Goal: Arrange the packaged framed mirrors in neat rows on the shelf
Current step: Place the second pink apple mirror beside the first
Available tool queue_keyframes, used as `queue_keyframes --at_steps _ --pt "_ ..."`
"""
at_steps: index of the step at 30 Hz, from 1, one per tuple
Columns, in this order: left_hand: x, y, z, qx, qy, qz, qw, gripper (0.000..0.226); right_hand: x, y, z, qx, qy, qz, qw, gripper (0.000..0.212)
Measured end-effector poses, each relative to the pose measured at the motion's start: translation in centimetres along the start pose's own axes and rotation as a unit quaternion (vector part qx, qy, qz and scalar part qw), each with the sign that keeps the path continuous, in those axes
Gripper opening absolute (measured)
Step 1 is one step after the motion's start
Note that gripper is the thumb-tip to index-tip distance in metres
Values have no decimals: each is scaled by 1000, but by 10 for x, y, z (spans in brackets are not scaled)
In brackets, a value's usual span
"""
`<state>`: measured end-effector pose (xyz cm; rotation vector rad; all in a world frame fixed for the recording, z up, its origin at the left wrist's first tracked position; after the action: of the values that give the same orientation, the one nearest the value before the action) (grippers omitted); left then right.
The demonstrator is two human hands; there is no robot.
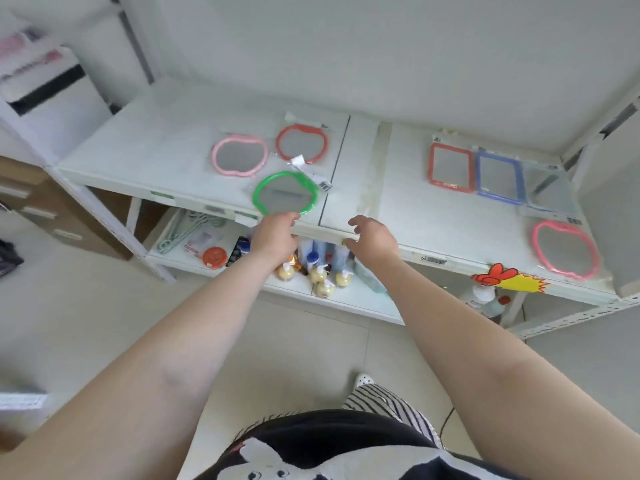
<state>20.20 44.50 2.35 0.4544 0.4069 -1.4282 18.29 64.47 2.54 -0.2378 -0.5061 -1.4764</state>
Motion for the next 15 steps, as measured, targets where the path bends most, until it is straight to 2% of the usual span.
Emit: queue_keyframes --at_steps 6,15 --pt "48 -11 31 -30 11 38 999 48 51 -31 -24 22 15 46 999 43" --pt "97 -93 74 -45 -12 85 995 51 124 -134 -49 46 19 103 993 46"
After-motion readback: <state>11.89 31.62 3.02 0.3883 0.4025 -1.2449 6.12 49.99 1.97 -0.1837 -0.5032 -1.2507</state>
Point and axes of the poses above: each hand's wrist, its own y-axis away from the middle knuckle, its own z-axis out of the back of the hand, x = y × z, the point moved 2 cm from there along -y, towards the middle knuckle, and after that the axes turned 1 degree about -y, right-handed, at the moved point
